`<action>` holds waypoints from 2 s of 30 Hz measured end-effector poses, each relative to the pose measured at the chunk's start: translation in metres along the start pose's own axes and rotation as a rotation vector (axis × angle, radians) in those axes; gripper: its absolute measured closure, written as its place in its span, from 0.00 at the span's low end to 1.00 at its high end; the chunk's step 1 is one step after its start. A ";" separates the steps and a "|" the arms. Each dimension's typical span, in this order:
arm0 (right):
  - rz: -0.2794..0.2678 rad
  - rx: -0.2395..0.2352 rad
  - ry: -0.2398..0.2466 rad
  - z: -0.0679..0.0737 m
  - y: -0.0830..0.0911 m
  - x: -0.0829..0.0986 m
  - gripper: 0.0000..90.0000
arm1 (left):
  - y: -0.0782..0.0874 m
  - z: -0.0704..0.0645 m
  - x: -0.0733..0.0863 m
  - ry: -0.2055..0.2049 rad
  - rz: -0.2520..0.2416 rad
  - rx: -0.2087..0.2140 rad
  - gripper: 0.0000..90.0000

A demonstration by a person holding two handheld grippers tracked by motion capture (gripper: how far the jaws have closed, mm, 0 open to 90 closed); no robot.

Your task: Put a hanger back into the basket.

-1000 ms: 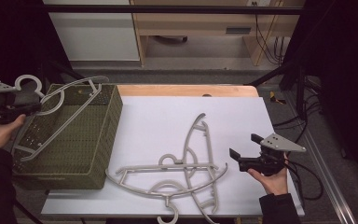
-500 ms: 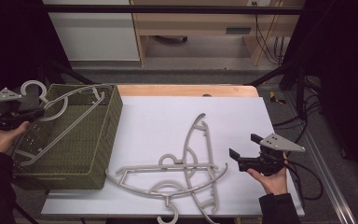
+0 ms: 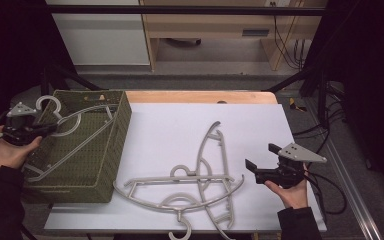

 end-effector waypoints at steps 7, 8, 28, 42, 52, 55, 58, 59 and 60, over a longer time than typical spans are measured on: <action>-0.004 -0.003 -0.002 0.000 0.000 -0.001 0.05 | -0.003 -0.001 0.007 -0.021 0.037 -0.020 0.92; -0.004 -0.002 -0.001 0.000 0.001 -0.001 0.05 | -0.003 -0.001 0.007 -0.023 0.038 -0.024 0.92; -0.001 0.000 0.001 -0.001 0.000 0.000 0.05 | 0.003 -0.005 -0.023 -0.147 -0.039 -0.015 0.92; -0.001 -0.001 0.000 -0.001 0.001 0.000 0.05 | -0.018 -0.005 -0.017 -0.124 0.042 -0.020 0.92; -0.006 -0.005 0.000 -0.001 0.002 -0.001 0.05 | -0.019 0.004 -0.003 -0.074 0.104 -0.056 0.84; -0.011 -0.004 0.000 0.000 0.002 -0.002 0.05 | -0.015 0.007 -0.001 -0.016 0.103 -0.037 0.75; -0.011 -0.004 -0.001 0.000 0.002 -0.002 0.05 | -0.013 0.008 -0.001 -0.015 0.116 -0.038 0.75; -0.012 -0.004 -0.001 0.000 0.002 -0.002 0.05 | -0.010 0.009 -0.002 -0.006 0.112 -0.042 0.71; -0.012 -0.004 -0.001 0.000 0.002 -0.002 0.05 | -0.010 0.009 -0.002 -0.006 0.112 -0.042 0.68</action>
Point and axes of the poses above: each handheld gripper's, and its own axes: y roughly backward along the jaws, x roughly out of its underside, z roughly to its left, the point moved 3 cm from there along -y, roughly forward along the jaws, and after that the axes turned 14 degrees about -z, right-handed, at the moved point
